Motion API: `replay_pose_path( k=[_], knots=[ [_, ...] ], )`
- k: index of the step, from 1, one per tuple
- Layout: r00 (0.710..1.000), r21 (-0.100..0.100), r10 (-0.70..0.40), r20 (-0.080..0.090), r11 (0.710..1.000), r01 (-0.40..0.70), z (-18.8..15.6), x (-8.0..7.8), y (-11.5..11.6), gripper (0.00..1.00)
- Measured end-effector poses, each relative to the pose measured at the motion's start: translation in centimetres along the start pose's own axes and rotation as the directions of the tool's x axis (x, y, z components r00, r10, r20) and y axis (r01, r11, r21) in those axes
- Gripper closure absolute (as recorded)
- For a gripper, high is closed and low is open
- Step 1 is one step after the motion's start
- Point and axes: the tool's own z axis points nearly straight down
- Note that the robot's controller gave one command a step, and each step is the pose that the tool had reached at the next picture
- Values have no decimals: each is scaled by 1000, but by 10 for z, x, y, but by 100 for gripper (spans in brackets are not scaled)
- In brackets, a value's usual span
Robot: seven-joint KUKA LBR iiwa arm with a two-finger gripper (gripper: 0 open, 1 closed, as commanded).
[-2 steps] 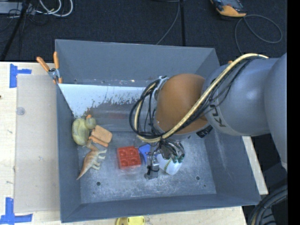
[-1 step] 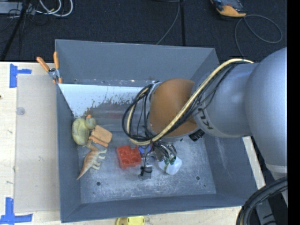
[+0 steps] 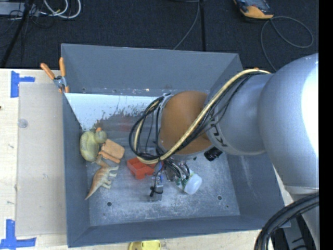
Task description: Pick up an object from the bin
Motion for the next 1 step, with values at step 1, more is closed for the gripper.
replay_pose_path(
  k=[1],
  knots=[
    [1000, 0, -25, 4, 1000, 25, 1, -6, 2, 100]
  ],
)
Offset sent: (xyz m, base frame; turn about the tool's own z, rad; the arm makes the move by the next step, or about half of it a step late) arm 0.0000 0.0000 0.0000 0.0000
